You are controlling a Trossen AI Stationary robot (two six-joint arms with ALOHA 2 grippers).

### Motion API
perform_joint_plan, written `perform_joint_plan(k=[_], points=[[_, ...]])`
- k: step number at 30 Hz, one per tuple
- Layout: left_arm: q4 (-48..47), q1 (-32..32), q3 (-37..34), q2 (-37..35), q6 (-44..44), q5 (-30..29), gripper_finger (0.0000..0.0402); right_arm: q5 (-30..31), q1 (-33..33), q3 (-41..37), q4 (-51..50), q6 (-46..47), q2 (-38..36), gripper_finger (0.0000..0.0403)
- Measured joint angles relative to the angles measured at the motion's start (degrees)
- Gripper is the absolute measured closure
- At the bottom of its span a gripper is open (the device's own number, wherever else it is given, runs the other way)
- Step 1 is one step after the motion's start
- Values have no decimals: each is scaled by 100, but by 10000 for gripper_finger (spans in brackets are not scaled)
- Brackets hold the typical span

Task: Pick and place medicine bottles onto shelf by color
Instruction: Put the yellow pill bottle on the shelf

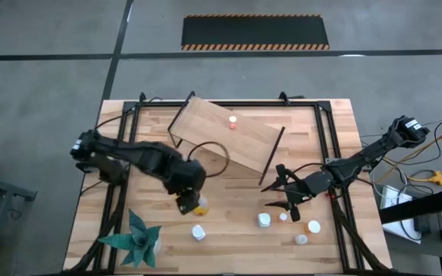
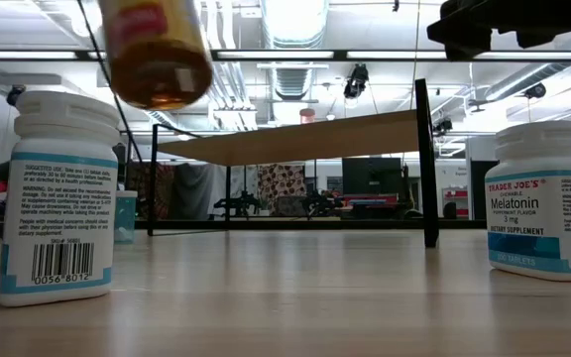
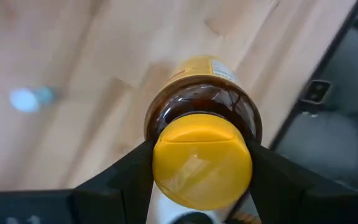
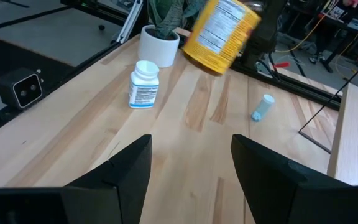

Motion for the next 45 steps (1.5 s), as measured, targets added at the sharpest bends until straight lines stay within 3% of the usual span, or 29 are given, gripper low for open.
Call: perform_joint_plan(k=[2,7,13,19,45], points=[[-406,268,537,326,509,-127,205,7,0,0,-4,0,0,190],[-352,1055,1664,829,1838,-246,205,22,0,0,-2,-34,0,190],[-337,1829,2586,997,2708,-649,205,24,0,0,18,-142,0,190],[-357,2352,2518,707,2788,-1056,205,24,0,0,1,-177,0,191],[-357,3740,1310,218,3256,-1190,205,23,0,0,-8,-98,0,191]])
